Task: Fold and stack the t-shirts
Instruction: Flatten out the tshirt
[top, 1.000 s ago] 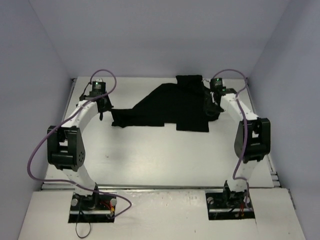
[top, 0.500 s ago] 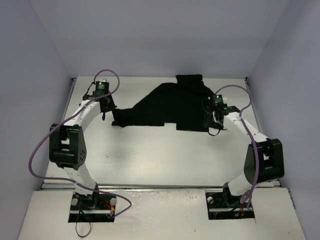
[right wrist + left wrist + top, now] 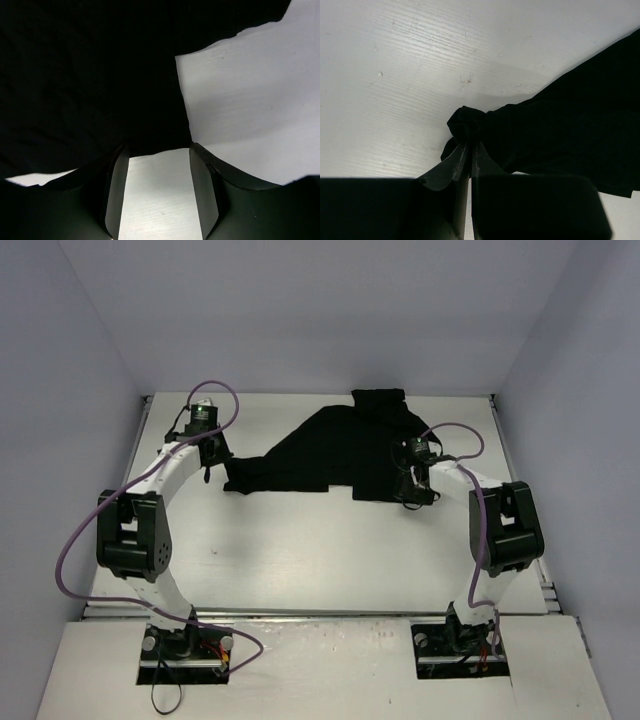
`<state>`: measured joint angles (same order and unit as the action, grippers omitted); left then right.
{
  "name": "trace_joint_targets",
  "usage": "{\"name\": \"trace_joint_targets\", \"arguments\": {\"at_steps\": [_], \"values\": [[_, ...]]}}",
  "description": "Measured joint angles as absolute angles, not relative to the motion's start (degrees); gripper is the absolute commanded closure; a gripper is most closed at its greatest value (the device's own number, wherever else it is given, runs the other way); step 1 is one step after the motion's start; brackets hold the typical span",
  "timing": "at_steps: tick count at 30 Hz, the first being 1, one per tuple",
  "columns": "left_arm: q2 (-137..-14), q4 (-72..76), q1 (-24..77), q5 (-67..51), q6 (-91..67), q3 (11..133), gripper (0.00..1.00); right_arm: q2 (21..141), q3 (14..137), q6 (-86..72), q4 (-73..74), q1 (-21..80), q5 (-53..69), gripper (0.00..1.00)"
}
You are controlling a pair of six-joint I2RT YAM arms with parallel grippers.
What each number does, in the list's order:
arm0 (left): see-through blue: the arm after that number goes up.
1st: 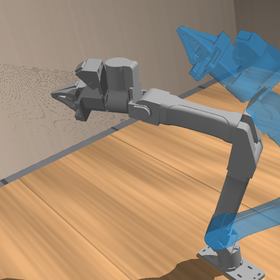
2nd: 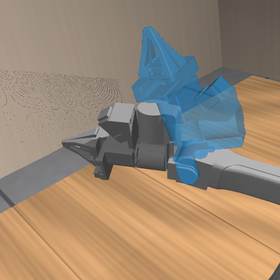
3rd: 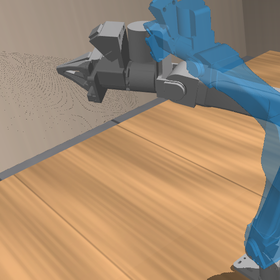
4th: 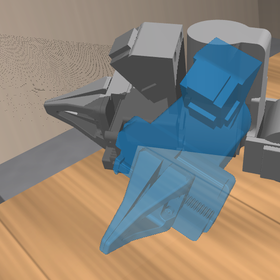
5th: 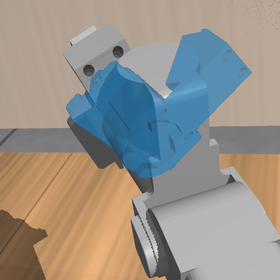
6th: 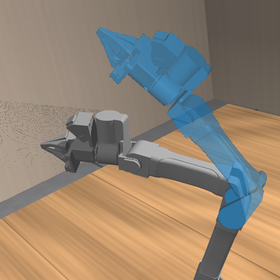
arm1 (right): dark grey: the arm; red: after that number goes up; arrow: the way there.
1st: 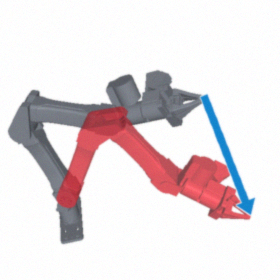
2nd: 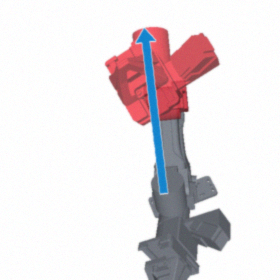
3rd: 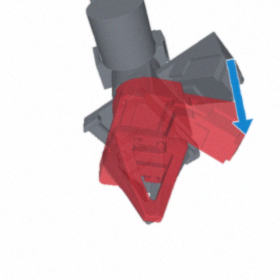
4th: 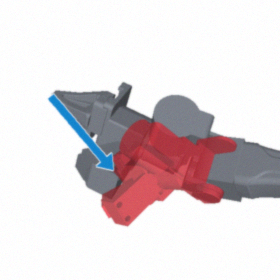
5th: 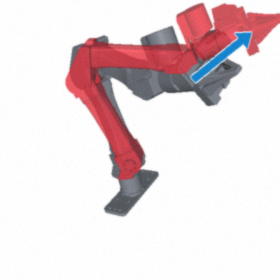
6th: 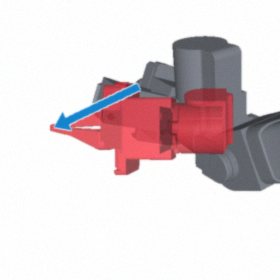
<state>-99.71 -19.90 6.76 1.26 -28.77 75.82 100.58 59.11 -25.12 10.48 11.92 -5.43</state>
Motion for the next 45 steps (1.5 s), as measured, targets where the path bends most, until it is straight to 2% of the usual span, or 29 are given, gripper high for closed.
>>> {"name": "trace_joint_targets", "arguments": {"at_steps": [11,21,33,38,41,44,45], "values": [[-99.1,-19.8,6.8,1.3,-28.8,75.2,1.0,101.9,58.7,-25.9,7.2,11.3,-7.1,0.54],[-99.1,-19.8,6.8,1.3,-28.8,75.2,1.0,101.5,58.3,-25.3,6.5,11.1,-9.0,0.47],[-99.1,-19.9,6.8,1.3,-28.8,75.2,1.0,101.5,58.5,-21.3,6.5,9.7,-4.6,0.48],[-99.1,-19.9,6.8,1.3,-28.8,75.2,1.0,102.6,59.4,-19.6,5.7,9.3,-3.2,0.59],[-99.1,-19.9,6.8,1.3,-28.8,75.2,1.0,103.2,59.8,-19.0,4.5,9.3,-3.0,0.73],[-99.1,-19.9,6.8,1.3,-28.7,75.2,1.0,103.5,59.9,-18.8,3.3,9.3,-2.6,0.93],[-99.1,-19.9,6.8,1.3,-28.7,75.2,1.0,103.5,59.9,-18.7,3.0,9.3,-2.4,0.97]]}}
